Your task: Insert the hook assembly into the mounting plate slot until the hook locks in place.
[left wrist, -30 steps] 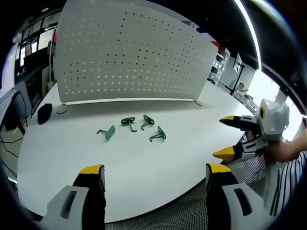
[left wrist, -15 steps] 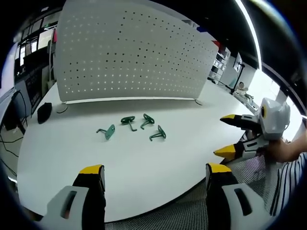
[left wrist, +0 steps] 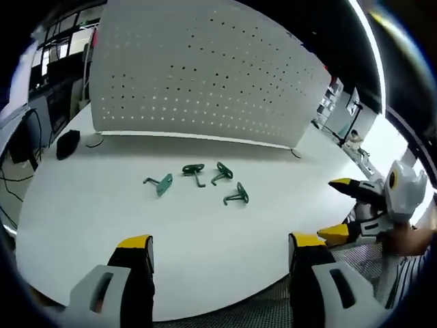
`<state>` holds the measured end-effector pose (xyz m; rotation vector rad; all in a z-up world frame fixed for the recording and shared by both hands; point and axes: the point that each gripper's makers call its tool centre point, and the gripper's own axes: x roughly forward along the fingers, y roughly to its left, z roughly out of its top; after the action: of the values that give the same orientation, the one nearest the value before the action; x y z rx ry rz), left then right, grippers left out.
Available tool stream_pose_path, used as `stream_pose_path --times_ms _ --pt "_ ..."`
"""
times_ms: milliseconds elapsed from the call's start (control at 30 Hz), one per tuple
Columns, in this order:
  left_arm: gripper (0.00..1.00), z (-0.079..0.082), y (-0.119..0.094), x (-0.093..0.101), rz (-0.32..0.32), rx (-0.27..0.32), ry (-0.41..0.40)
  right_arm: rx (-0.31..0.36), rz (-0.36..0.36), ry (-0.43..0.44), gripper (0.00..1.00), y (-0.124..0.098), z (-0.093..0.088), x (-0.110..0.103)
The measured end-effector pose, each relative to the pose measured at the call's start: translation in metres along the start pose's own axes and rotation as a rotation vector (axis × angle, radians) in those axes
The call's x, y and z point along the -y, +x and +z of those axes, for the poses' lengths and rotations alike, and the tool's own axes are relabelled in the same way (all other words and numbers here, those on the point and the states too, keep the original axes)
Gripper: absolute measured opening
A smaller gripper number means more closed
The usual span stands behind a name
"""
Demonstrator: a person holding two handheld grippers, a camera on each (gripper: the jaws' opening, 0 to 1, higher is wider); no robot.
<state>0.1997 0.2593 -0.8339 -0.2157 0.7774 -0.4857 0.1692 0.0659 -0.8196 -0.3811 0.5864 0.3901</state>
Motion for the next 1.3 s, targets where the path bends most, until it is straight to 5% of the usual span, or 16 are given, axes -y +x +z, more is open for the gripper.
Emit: stream_pose_path --times_ms 333,767,967,1067,1300 --pt "0.8 0.002 0.014 -0.017 0.021 -0.01 -0.031 -0.02 0.005 -0.005 0.69 0.002 -0.004 -0.001" --pt "0.8 0.004 0.029 -0.003 -0.031 -0.038 0.062 -0.038 0.009 0.026 0.69 0.003 -0.006 0.002" --pt "0.8 0.003 0.03 0.0 -0.048 -0.042 0.077 -0.002 0.047 0.108 0.68 0.006 0.023 0.006" --pt "0.8 0.003 0.03 0.001 -0.055 -0.04 0.069 0.016 0.056 0.102 0.63 0.016 0.033 0.005" --pt "0.8 -0.001 0.03 0.003 -0.07 -0.048 0.07 -0.032 0.114 0.162 0.48 0.058 0.02 -0.01"
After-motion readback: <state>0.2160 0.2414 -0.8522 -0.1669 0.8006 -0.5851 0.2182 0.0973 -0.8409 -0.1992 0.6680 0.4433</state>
